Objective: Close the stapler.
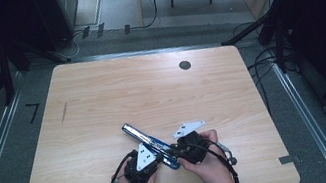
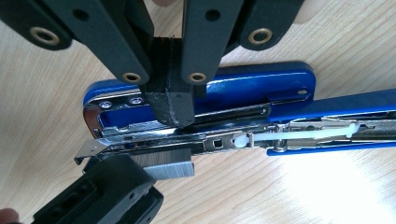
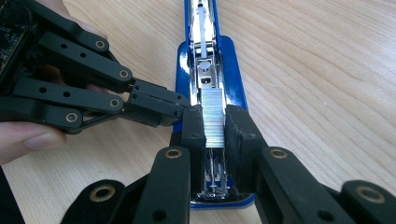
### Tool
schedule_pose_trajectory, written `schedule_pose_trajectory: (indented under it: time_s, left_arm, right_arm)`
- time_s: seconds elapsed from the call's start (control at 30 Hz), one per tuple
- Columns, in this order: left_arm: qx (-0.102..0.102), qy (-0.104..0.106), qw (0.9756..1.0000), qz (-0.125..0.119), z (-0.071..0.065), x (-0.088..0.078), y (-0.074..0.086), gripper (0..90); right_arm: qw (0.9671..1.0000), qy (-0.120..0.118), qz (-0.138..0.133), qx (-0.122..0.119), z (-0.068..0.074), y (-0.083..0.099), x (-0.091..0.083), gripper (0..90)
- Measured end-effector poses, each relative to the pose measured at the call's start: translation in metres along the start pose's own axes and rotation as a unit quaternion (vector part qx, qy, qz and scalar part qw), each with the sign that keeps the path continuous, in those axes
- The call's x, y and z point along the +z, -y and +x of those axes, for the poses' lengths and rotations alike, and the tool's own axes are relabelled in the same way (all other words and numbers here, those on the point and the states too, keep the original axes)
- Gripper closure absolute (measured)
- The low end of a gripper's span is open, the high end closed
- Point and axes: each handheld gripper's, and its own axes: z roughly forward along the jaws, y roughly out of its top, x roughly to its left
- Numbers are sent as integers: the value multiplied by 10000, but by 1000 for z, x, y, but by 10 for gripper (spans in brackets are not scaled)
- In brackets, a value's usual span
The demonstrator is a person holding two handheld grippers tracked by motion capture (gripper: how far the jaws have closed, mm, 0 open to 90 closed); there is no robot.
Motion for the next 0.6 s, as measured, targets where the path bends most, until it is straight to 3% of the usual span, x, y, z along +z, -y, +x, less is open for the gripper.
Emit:
schedule_pose_trajectory:
  time_s: [0.6]
  left_arm:
    - [-6, -14, 10000, -11, -1, 0, 0, 900]
  right_arm:
    - [9995, 102, 207, -197, 5, -4, 2, 800]
